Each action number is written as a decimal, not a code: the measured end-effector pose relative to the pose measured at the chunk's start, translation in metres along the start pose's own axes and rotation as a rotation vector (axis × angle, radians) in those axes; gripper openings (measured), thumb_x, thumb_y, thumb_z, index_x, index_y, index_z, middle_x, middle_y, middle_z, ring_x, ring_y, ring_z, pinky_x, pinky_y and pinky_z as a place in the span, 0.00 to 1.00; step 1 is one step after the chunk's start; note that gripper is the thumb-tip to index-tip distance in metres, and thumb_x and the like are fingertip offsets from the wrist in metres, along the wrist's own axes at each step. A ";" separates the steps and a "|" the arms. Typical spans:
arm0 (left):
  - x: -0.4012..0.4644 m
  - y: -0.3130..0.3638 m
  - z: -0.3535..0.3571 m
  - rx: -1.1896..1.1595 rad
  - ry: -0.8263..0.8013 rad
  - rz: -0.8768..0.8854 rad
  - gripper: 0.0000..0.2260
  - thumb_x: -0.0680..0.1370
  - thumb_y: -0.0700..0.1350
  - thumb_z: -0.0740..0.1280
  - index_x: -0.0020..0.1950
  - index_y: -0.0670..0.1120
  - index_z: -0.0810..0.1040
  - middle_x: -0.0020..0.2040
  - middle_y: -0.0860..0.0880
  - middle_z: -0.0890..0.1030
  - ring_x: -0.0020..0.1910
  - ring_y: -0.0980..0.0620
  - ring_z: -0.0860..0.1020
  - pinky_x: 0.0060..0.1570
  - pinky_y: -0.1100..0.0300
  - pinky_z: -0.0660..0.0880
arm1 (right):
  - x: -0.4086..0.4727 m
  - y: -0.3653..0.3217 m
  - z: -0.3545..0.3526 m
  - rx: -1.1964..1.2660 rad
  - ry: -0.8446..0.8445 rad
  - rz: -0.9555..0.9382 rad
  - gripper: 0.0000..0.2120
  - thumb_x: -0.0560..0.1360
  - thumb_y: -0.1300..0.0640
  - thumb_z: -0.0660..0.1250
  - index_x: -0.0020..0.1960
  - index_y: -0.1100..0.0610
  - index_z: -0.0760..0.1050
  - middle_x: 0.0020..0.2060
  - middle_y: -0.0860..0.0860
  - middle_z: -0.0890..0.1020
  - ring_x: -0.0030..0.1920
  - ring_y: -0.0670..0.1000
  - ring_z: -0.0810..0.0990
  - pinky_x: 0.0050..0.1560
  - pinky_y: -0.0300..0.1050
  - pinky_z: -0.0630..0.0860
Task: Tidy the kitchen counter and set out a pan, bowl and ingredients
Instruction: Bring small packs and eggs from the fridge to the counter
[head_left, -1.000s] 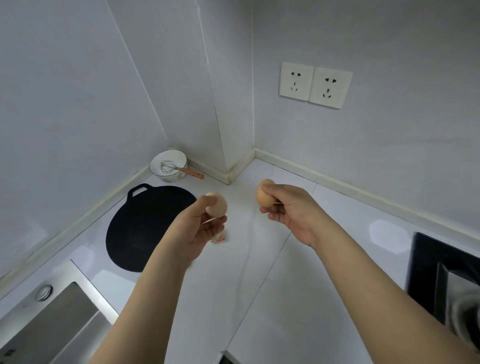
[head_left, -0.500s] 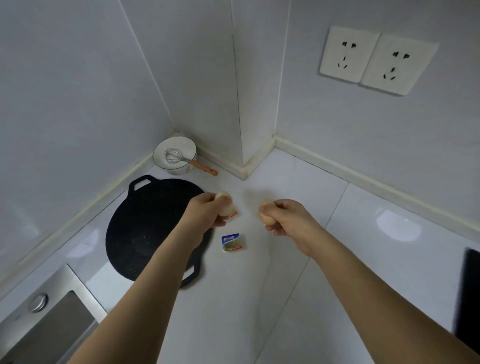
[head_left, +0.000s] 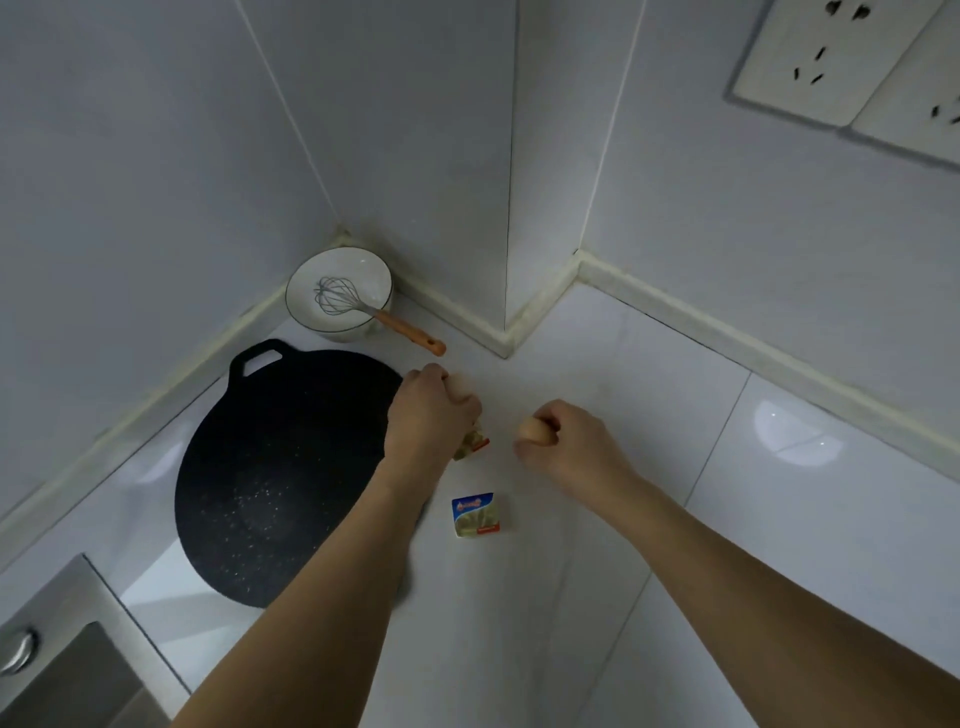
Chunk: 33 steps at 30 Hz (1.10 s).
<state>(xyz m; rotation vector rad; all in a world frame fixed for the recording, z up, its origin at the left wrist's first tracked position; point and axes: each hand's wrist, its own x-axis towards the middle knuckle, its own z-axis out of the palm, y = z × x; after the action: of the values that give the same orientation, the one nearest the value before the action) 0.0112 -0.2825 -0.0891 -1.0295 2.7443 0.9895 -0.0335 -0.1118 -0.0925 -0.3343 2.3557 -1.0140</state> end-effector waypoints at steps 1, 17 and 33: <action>0.003 0.000 0.002 0.031 0.005 0.019 0.16 0.76 0.50 0.68 0.59 0.43 0.73 0.52 0.46 0.74 0.47 0.50 0.74 0.44 0.57 0.72 | 0.004 0.001 0.003 -0.021 -0.001 -0.012 0.12 0.71 0.51 0.71 0.51 0.53 0.75 0.46 0.49 0.78 0.43 0.48 0.77 0.39 0.41 0.73; 0.021 -0.015 0.013 0.186 -0.021 0.054 0.17 0.76 0.52 0.66 0.59 0.42 0.74 0.52 0.44 0.75 0.51 0.45 0.75 0.50 0.51 0.76 | 0.024 0.010 0.020 -0.072 0.033 -0.076 0.15 0.72 0.48 0.71 0.54 0.54 0.74 0.48 0.50 0.76 0.45 0.49 0.77 0.43 0.43 0.74; 0.022 -0.014 0.016 0.264 -0.024 0.112 0.17 0.78 0.52 0.65 0.60 0.41 0.73 0.55 0.42 0.74 0.55 0.43 0.73 0.50 0.55 0.70 | 0.035 0.007 0.018 -0.184 0.050 -0.121 0.14 0.73 0.50 0.69 0.54 0.58 0.73 0.49 0.52 0.74 0.46 0.52 0.75 0.46 0.48 0.74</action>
<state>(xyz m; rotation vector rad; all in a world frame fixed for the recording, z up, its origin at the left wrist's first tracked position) -0.0003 -0.2933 -0.1151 -0.8247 2.8387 0.6206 -0.0525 -0.1322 -0.1216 -0.5327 2.5056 -0.8703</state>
